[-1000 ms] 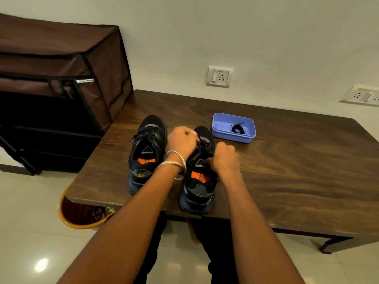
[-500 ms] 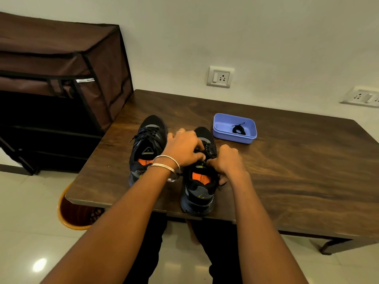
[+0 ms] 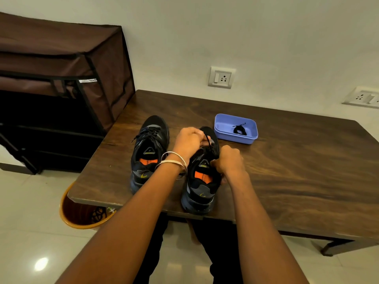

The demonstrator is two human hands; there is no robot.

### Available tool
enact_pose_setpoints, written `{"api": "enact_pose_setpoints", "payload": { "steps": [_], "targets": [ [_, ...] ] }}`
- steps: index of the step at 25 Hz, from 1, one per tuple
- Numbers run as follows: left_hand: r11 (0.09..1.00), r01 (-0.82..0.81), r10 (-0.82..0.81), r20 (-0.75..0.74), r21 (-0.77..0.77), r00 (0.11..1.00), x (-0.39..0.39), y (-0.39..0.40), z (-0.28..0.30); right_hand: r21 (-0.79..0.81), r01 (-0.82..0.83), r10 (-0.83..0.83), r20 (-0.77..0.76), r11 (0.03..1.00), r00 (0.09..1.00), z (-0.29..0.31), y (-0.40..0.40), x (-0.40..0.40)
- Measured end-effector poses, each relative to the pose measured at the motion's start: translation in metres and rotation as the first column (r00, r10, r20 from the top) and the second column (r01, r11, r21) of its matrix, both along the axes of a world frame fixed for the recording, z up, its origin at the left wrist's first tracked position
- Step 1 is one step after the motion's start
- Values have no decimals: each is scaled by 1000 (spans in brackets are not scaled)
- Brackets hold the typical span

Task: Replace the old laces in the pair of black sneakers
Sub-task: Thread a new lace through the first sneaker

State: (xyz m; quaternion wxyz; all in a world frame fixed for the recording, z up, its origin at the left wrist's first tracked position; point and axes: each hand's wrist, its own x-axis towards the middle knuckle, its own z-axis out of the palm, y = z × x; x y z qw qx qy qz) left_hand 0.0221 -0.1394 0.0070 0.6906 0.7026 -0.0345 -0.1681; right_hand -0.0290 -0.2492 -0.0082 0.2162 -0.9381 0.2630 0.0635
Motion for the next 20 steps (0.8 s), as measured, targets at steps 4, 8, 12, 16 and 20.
{"api": "enact_pose_setpoints", "payload": {
  "steps": [4,8,12,16,20],
  "targets": [
    [690,-390,111,-444,-610,889,8,15,10,13,9,-9,19,1000,1000,0,2,0],
    [985,-148,158,126,-84,979,24,33,-1,8,-4,4,19,1000,1000,1,2,0],
    [634,23,-550,430,773,716,18,20,-20,-5,-4,4,19,1000,1000,0,0,2],
    [494,-131,-625,456,860,634,14,5,-25,25,1,-2,31,1000,1000,-2,1,3],
    [640,-61,-478,459,766,749,10,-3,-29,20,12,-13,20,1000,1000,-2,-1,1]
  ]
}}
